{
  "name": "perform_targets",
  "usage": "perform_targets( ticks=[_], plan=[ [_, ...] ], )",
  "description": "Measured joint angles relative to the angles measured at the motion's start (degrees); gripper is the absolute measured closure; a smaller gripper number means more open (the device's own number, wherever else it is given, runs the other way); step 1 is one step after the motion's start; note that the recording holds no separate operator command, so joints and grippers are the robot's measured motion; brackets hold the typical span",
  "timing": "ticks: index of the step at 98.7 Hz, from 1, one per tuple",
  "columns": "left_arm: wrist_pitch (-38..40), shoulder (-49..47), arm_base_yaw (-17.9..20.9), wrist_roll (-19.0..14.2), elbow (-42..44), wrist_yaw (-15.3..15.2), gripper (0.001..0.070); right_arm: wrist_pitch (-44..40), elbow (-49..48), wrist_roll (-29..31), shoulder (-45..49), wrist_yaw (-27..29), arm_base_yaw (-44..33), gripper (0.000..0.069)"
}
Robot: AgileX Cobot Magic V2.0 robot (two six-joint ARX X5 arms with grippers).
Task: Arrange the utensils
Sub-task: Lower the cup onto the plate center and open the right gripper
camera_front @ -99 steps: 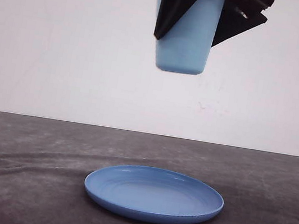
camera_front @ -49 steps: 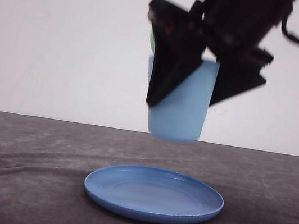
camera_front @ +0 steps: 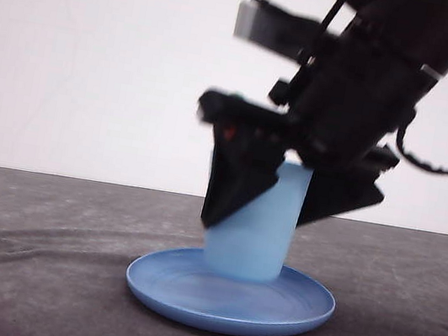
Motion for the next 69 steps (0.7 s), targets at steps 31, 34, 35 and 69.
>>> perform_targets(
  ticks=[31, 34, 35, 69],
  plan=[
    [-0.02, 0.0, 0.0, 0.0, 0.0, 0.0, 0.0393, 0.9, 0.0, 0.2, 2.78, 0.07, 0.04, 0.026],
    [-0.02, 0.0, 0.0, 0.0, 0.0, -0.02, 0.0393, 0.92, 0.0, 0.2, 2.78, -0.02, 0.04, 0.0259],
    [-0.02, 0.0, 0.0, 0.0, 0.0, -0.02, 0.0393, 0.92, 0.0, 0.2, 2.78, -0.04, 0.04, 0.0258],
    [-0.02, 0.0, 0.0, 0.0, 0.0, 0.0, 0.0393, -2.73, 0.0, 1.25, 2.99, -1.95, 0.04, 0.0035]
  ],
)
